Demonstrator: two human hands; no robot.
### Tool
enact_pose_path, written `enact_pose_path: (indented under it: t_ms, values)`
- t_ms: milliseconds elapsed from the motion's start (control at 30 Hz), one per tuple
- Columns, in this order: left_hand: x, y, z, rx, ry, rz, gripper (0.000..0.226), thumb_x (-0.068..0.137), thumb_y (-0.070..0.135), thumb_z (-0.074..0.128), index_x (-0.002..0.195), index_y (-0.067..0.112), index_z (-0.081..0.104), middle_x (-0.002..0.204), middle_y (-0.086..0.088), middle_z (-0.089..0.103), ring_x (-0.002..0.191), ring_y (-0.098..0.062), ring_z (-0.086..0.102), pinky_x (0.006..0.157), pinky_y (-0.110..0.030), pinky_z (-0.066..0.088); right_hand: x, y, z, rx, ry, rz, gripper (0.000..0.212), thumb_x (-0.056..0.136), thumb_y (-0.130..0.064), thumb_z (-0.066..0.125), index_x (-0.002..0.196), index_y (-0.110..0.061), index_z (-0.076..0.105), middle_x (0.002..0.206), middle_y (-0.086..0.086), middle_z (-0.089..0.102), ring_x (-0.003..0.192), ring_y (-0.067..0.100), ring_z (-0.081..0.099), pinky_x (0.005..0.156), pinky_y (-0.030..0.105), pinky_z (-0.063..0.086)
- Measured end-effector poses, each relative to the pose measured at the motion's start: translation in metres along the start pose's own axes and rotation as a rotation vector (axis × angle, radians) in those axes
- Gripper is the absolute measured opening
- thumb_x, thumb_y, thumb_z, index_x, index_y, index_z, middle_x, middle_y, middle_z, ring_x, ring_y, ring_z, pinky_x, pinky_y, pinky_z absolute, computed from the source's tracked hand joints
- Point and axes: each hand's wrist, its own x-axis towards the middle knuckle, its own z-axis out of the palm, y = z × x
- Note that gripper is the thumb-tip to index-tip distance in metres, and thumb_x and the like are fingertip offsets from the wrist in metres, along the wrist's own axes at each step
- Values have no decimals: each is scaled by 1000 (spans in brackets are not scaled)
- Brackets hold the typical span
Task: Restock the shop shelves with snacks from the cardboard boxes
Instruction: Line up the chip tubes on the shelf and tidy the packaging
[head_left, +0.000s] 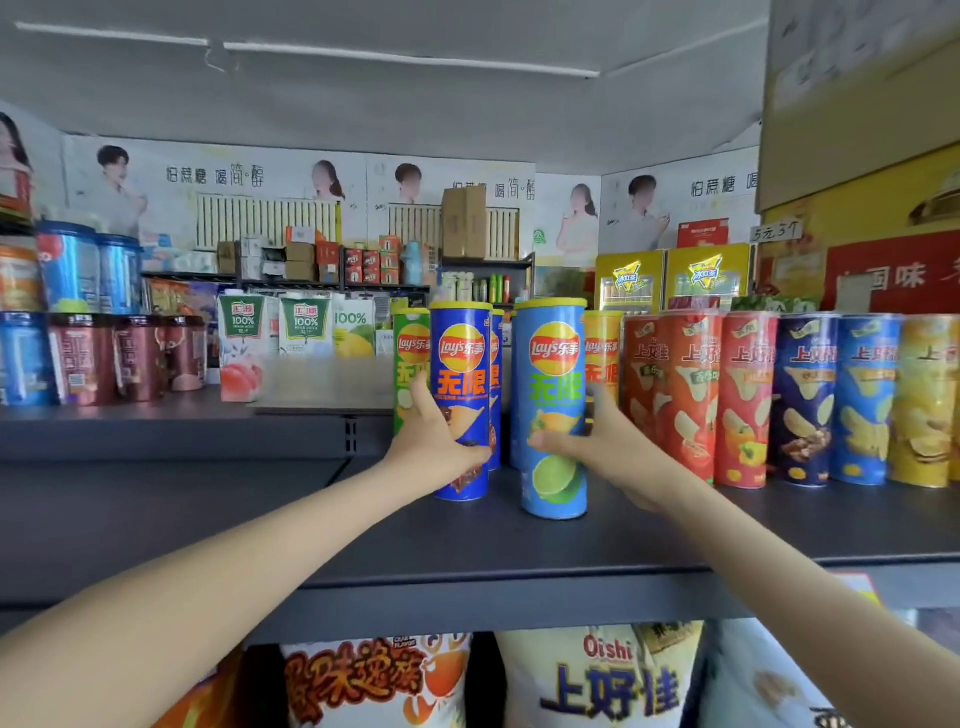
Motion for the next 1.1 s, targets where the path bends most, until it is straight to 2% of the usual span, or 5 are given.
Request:
enact_pose_path:
  t_ms: [133, 267, 667, 867, 1100]
  values:
    - [9, -7, 9, 93, 41, -7, 76, 80, 23, 76, 131, 15, 21, 116, 1, 52, 94, -16, 57, 74, -29, 46, -1, 11, 5, -73, 14, 26, 78, 65, -12, 89, 126, -18, 41, 117, 2, 63, 102, 14, 64, 82, 28, 56]
    - [18, -11, 14, 133, 17, -21, 66, 69, 38, 82, 116, 15, 42, 112, 3, 61, 101, -18, 63, 85, -36, 54, 5, 11, -1, -103, 53, 0, 69, 71, -2, 82, 121, -19, 37, 106, -3, 60, 88, 0, 58, 62, 9, 51]
    - [22, -9, 26, 179, 44, -7, 64, 73, 39, 80, 118, 12, 44, 118, -1, 59, 104, -20, 59, 81, -30, 51, 31, 27, 18, -230, 138, 52, 74, 69, -13, 86, 126, -12, 40, 118, 5, 60, 108, 20, 61, 88, 34, 53]
    - [16, -4, 24, 73, 31, -71, 65, 73, 35, 82, 118, 10, 41, 120, -4, 57, 104, -21, 57, 82, -32, 51, 11, 10, 21, -263, 168, 126, 74, 76, -21, 82, 134, -6, 37, 123, 4, 54, 112, 19, 55, 86, 27, 46]
    - [-69, 20, -2, -392, 249, -171, 40, 89, 9, 59, 127, 17, 49, 90, 8, 56, 80, -11, 56, 63, -13, 45, -61, -31, 42, -120, 371, -48, 22, 91, -22, 63, 109, -10, 61, 95, 0, 66, 85, 18, 61, 75, 29, 47]
